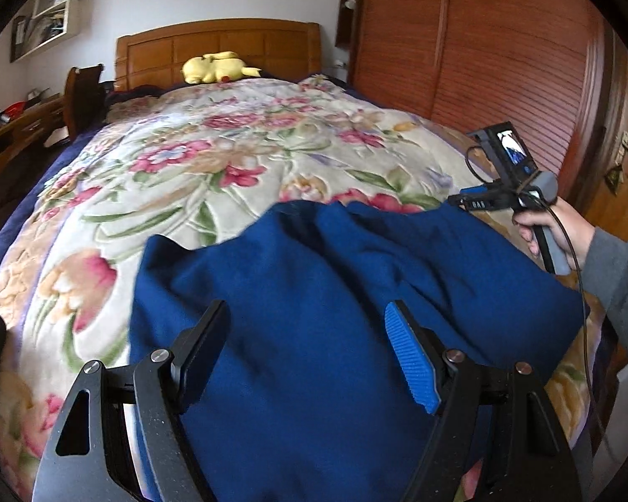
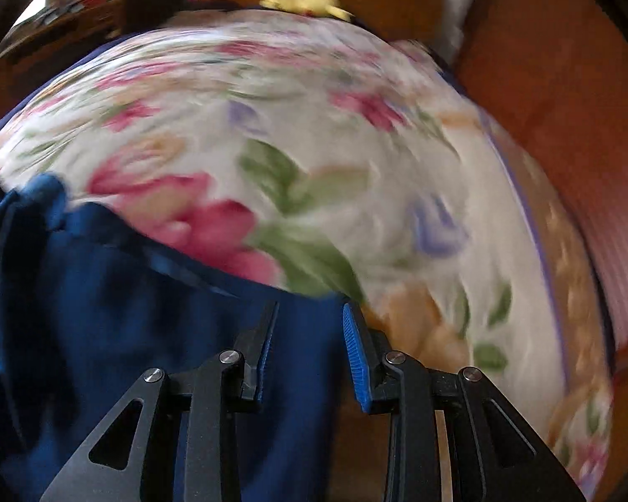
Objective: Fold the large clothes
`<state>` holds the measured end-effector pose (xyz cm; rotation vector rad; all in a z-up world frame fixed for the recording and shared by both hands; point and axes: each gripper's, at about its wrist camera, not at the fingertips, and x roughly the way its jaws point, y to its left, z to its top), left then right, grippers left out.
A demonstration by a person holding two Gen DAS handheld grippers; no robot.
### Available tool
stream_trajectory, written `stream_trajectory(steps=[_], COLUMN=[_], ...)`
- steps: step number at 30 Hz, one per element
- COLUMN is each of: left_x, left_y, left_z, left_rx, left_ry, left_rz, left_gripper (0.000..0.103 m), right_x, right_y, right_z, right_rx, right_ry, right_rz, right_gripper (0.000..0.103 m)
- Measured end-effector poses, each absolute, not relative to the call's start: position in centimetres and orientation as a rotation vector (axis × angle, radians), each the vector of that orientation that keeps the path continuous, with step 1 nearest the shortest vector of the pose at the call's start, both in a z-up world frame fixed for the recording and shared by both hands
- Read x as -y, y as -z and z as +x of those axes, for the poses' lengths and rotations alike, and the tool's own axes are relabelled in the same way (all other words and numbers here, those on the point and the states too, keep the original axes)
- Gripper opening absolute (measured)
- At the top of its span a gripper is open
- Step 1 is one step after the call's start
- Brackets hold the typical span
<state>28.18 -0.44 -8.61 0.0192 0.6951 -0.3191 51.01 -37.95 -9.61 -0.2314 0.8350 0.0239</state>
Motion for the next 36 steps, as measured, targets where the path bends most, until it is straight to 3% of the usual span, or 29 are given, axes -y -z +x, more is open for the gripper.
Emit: stream_trajectory(steps=[13,14,16,24,27,32,34,36], left_x=[2.7,2.7,2.9,3.2,3.2,3.1,3.0,3.0], left_y=[9.6,9.6,9.7,9.8,9.8,9.7,9.6,9.4], left_z=[28.1,28.1,28.1,28.0,27.9,27.8,27.7,27.4], left_rx=[-0.729,-0.730,-0.732,-0.736,-0.731,-0.726,-0.725,-0.720], left_ry=[0.345,0.346,0.348,0.354,0.352,0.347,0.346,0.349], left_rz=[0.064,0.065,0.068,0.080,0.086,0.086,0.085,0.086], left_gripper=[0.077,0.077,0.077,0.077,0.077,0.077,0.077,0.077], right_x=[41.9,41.8,41.3,41.3,42.4,42.3,41.7,41.5], right_y=[11.5,11.6,11.6,7.4,7.4,7.1,6.5,6.2], right_z=[52.9,53.2,53.2,51.7,52.2,50.9,49.8,48.1], right_rx=[-0.930,-0.930,-0.925,-0.706,-0.734,-0.754,-0.749,-0.750], right_ry=[-0.126,-0.136,-0.182,-0.035,0.065,0.048,0.023,0.001], right_rz=[-0.003,-0.017,-0.059,-0.207,-0.201,-0.200,-0.197,-0.207], right_gripper=[0.031,0.030,0.007,0.004,0.004,0.014,0.032,0.041])
